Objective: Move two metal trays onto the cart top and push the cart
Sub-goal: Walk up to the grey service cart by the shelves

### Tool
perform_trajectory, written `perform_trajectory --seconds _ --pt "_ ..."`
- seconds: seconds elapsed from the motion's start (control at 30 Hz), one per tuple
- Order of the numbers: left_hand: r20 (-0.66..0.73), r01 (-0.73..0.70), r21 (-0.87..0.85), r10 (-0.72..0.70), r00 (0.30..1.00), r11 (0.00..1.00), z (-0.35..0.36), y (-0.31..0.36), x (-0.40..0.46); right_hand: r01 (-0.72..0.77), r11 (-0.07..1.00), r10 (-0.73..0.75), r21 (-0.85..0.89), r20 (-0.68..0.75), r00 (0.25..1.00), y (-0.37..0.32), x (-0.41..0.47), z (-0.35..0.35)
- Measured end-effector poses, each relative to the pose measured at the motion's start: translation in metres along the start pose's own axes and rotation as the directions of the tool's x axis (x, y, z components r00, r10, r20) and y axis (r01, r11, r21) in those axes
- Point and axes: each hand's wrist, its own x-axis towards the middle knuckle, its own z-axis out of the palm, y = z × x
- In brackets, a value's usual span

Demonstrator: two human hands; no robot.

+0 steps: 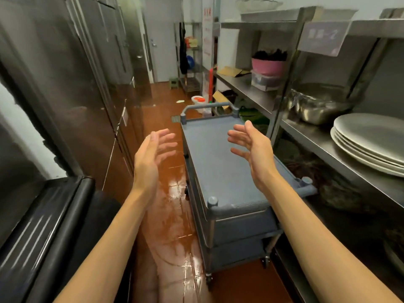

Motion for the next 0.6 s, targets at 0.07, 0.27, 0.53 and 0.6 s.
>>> perform_trajectory --seconds 0.07,0.27,0.53,0.6 --pt "0.006 0.015 0.009 -0.015 1.000 1.000 -0.002 -0.020 0.036 -0.014 1.000 0.014 -0.006 -0.017 1.000 0.012 0.035 0.011" --pt "0.023 0.047 0.039 -0.048 0.999 0.998 0.001 -0.085 0.137 -0.040 0.999 0.040 0.005 -0.069 0.997 0.059 0.138 0.042" --pt "0.112 0.074 0.029 -0.077 0.991 0.997 0.046 -0.145 0.271 -0.078 0.996 0.084 0.043 -0.167 0.982 0.098 0.261 0.054" --pt "0.160 0.087 0.010 -0.088 0.983 0.996 0.061 -0.157 0.305 -0.082 0.996 0.089 0.044 -0.203 0.975 0.104 0.287 0.052"
